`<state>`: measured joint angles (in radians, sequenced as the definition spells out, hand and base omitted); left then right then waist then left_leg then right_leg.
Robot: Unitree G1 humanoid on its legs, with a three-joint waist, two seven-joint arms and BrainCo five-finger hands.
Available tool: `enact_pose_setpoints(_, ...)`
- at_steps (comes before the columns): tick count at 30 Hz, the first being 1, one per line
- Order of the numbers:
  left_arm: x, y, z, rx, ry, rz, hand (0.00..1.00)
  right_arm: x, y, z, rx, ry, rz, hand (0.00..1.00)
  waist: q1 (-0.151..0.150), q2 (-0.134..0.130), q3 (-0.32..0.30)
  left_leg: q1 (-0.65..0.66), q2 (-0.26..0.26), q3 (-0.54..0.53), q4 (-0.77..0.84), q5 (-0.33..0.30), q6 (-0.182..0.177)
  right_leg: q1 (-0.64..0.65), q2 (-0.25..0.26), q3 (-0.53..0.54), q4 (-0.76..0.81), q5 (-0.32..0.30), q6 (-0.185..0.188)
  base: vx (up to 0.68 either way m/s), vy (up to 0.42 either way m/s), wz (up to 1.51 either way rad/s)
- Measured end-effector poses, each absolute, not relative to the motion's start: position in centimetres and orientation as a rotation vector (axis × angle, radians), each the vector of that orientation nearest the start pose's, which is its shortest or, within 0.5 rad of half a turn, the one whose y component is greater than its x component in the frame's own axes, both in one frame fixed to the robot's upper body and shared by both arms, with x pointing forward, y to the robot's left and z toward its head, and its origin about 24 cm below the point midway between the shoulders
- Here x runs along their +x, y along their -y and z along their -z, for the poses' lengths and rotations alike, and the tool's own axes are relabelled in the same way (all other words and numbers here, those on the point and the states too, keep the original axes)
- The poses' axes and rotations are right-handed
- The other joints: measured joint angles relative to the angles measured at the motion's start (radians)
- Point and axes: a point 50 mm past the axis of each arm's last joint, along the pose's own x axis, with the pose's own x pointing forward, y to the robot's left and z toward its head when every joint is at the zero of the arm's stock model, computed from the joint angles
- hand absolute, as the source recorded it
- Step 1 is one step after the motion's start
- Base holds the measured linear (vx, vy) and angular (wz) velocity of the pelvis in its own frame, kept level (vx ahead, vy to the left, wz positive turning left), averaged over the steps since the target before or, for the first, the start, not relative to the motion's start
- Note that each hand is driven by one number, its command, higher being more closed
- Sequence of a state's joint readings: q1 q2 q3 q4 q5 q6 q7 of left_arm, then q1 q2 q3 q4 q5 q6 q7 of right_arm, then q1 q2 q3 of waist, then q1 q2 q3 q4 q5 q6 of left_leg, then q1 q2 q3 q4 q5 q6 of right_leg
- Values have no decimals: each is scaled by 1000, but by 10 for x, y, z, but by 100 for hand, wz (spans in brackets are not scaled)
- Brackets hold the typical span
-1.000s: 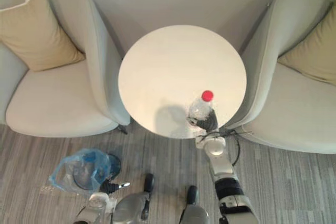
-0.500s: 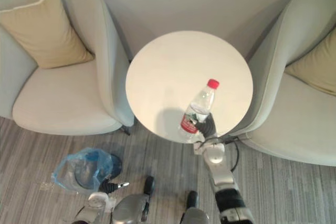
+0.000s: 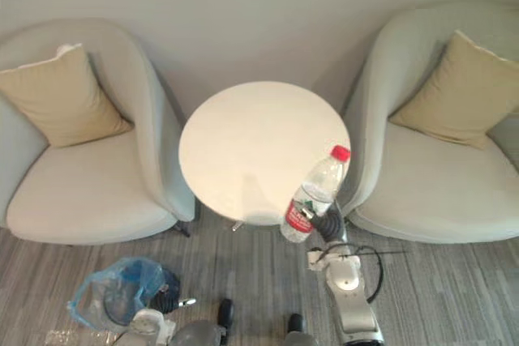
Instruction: Gather rubbish on tea table into small bin, then transfer packed bag to large trash can.
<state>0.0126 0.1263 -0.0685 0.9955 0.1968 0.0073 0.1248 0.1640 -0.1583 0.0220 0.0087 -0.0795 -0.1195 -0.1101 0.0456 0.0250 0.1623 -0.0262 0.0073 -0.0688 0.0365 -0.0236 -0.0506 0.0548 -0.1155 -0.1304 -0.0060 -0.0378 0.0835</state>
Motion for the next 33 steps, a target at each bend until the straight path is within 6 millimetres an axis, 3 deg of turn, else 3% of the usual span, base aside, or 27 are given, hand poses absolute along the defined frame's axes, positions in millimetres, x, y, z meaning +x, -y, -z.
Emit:
enact_pose_setpoints(8,130,-196,150,434,-1015,14,0,208,182,-10,-324,-73,68,100,-21,-11,-23,34,-2,6,-3,1,0,44,0,4,-34,17,3,-10,3,-2)
enact_pose_setpoints(15,126,-195,152,440,-1033,23,0,208,177,-10,-348,-64,53,100,-34,-4,-31,44,-1,3,-4,1,0,55,1,0,-33,17,3,-6,-1,2)
enact_pose_setpoints(19,127,-191,152,423,-1027,22,0,210,172,-28,-342,15,58,100,-34,4,-23,21,-3,-22,12,8,-2,56,-1,-36,-27,14,3,-40,-12,24)
enact_pose_setpoints(22,132,-184,150,413,-1000,30,0,219,167,-42,-368,90,58,100,-32,16,-21,-66,2,-6,76,30,0,-20,-6,-59,70,-19,-14,-108,-15,37)
enact_pose_setpoints(23,134,-181,149,420,-989,42,0,223,167,-47,-373,113,67,100,-32,14,-23,-78,-2,2,24,92,-3,-49,-15,-84,87,-21,-20,-158,-2,36)
enact_pose_setpoints(24,134,-182,149,427,-988,47,0,224,168,-47,-372,116,73,100,-41,-1,-21,-72,3,27,-9,79,7,-59,-35,-105,82,-17,-28,-159,43,67)
enact_pose_setpoints(25,137,-175,150,419,-985,66,0,225,172,-50,-375,126,98,100,-46,2,-22,-84,22,188,88,11,44,-84,-61,-152,98,-14,-29,-84,60,58)
enact_pose_setpoints(26,137,-171,150,421,-984,80,0,225,175,-49,-377,122,110,100,-51,-1,-22,-82,26,239,127,-18,58,-85,-72,-164,106,-14,-28,-49,78,98)
enact_pose_setpoints(27,135,-162,152,435,-989,136,0,223,184,-49,-385,115,154,100,-74,-5,-21,-45,42,370,160,-58,54,-63,-96,-203,103,-7,-13,5,69,102)
enact_pose_setpoints(28,132,-156,153,439,-994,165,0,222,191,-49,-392,111,190,100,-92,9,-26,1,53,397,86,-57,12,-54,-89,-233,94,0,-1,11,122,122)
enact_pose_setpoints(29,132,-155,153,453,-995,189,0,221,197,-46,-390,91,233,100,-96,8,-26,34,32,366,-16,-19,2,-52,-90,-250,83,13,4,-39,157,89)
enact_pose_setpoints(32,135,-164,151,480,-984,183,0,222,184,-32,-373,37,214,100,-74,-38,-31,48,1,361,-70,17,23,-47,-102,-238,53,44,19,-72,120,19)
enact_pose_setpoints(33,134,-164,152,487,-985,189,0,222,179,-26,-372,17,193,100,-70,-40,-31,56,-5,361,-70,17,24,-40,-106,-232,51,49,18,-50,86,-12)
